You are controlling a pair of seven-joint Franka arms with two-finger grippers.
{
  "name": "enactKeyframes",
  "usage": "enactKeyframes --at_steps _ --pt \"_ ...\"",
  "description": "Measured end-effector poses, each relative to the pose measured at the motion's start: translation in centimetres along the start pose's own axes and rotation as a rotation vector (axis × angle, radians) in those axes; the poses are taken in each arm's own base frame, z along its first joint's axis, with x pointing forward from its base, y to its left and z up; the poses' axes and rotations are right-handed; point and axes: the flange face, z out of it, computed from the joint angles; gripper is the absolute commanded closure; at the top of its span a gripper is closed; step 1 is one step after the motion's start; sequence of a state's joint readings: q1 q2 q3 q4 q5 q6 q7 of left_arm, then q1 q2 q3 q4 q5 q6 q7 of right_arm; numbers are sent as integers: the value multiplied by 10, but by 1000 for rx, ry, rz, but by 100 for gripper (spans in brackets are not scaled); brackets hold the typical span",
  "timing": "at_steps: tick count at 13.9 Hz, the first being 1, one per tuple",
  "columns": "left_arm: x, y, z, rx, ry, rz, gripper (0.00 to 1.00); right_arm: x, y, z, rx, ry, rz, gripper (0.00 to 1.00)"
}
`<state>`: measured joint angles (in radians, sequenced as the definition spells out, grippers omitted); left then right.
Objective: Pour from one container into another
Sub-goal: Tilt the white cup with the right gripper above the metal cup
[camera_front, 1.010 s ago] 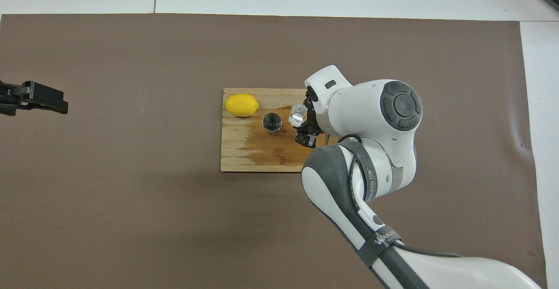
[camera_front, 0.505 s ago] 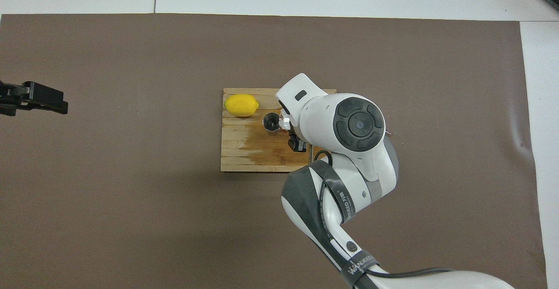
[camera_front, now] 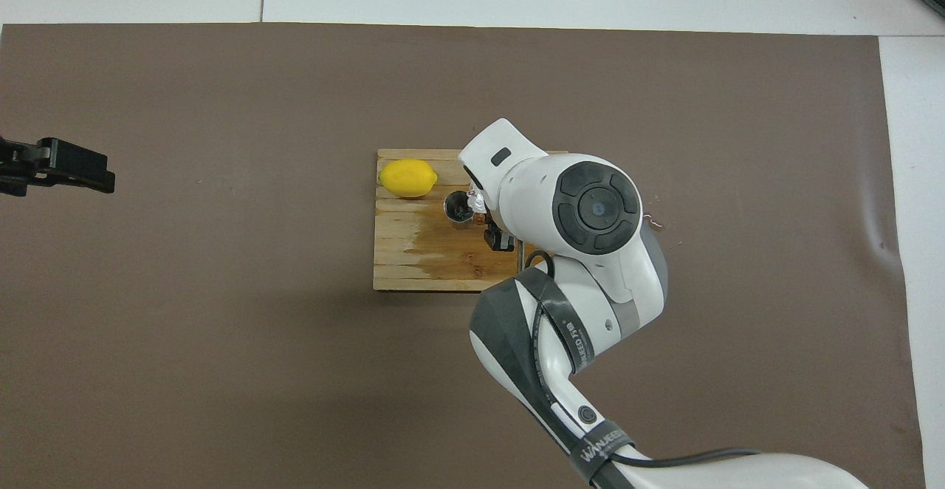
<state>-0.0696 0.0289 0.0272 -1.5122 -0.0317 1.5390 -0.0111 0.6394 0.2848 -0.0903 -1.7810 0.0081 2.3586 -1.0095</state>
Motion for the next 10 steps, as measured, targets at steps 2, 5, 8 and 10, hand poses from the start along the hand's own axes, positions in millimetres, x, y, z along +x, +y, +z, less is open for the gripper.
enactKeyframes --at_steps 2,5,8,10 --pt "0 0 0 0 0 0 0 8 -6 3 -6 -17 -28 100" --pt "0 0 0 0 0 0 0 11 -6 9 -23 -20 -44 100" --pt "0 0 0 0 0 0 0 11 -5 13 -38 -23 -55 100" --pt "0 0 0 0 0 0 0 11 -5 13 -39 -26 -58 100"
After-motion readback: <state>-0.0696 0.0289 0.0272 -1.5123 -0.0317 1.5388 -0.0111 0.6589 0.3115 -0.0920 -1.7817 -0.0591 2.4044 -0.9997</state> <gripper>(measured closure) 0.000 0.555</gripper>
